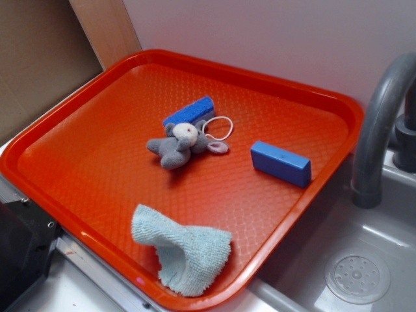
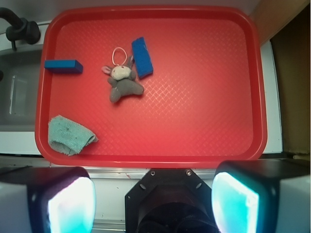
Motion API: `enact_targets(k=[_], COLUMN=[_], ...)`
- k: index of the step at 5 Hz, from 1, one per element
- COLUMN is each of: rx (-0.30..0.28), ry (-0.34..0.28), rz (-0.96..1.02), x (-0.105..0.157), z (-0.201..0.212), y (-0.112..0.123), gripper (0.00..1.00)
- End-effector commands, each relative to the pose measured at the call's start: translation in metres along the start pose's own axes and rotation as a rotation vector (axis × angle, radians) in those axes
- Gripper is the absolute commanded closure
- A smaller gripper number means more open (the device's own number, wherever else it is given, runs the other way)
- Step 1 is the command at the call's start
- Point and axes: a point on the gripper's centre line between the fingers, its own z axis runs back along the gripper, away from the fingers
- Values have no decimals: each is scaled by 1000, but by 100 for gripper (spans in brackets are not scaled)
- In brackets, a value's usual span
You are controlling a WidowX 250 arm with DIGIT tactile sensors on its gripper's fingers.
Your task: Grab the blue cloth.
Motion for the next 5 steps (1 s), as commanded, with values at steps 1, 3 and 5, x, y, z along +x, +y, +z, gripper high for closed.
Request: enact_targets(k=[1,3,5], rx=[-40,-199,-146], ry=[-107,-191,-149], rz=[-503,-906,-932], x=[-7,-51,-40], z=[-51,-101,-114], y=[-98,-141,-136], gripper=[0,0,0])
